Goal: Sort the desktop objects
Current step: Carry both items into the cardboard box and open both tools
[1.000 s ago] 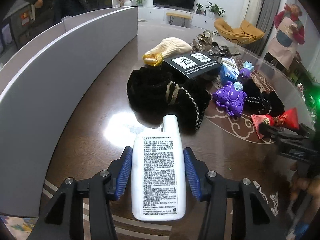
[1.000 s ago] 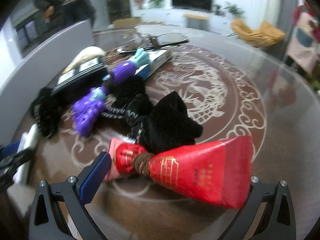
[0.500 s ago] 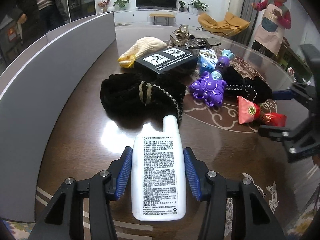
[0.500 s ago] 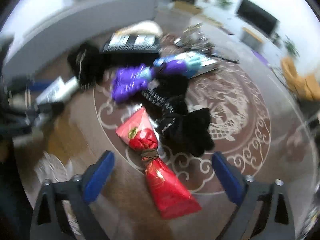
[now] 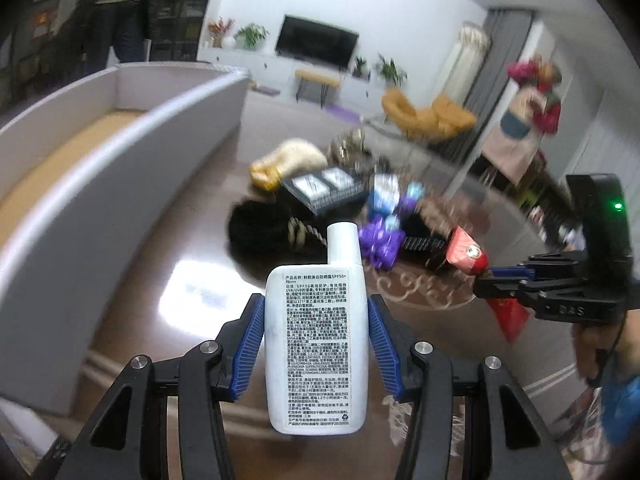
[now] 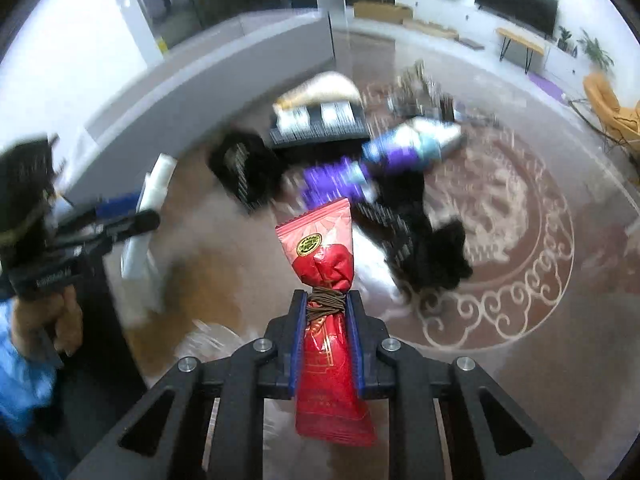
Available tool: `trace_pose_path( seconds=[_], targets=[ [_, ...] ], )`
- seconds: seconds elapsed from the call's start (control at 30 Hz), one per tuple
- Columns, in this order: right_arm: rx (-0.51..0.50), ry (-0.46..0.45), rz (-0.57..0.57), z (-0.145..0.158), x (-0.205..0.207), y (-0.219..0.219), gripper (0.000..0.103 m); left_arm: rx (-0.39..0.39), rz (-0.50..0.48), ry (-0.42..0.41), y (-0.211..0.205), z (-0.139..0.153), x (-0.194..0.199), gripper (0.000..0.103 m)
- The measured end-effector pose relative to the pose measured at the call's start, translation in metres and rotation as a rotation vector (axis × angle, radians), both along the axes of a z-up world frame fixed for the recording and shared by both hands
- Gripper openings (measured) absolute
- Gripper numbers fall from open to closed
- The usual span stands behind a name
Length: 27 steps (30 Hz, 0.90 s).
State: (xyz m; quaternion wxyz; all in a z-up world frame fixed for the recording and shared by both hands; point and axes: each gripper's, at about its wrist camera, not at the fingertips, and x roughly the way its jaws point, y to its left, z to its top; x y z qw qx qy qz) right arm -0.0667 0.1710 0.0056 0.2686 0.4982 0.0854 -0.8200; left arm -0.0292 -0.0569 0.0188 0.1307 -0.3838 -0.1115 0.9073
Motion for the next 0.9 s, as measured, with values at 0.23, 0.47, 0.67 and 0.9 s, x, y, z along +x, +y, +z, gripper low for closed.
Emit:
trace_pose_path(
  seconds=[0.23, 0.47, 0.67, 0.9],
  targets=[
    [-0.211, 0.091, 0.086, 0.074, -0.009, -0.097, 0.020, 0.005, 0.156, 0.110, -0.106, 0.086, 0.007, 0.051],
    [-0.393, 0.083, 0.160, 0.098, -0.052, -0.244, 0.020, -0.105, 0.358, -0.042, -0.213, 0.073, -0.046, 0.051],
    [-0.314, 0.013, 0.178, 0.055, -0.071, -0.330, 0.023, -0.136, 0.381, -0.207, -0.236, 0.027, -0.079, 0.051],
    [-0.289, 0.056, 0.152, 0.040, -0.056, -0.306, 0.078, -0.182, 0.422, -0.174, -0.213, 0.023, -0.074, 0.070]
  ],
)
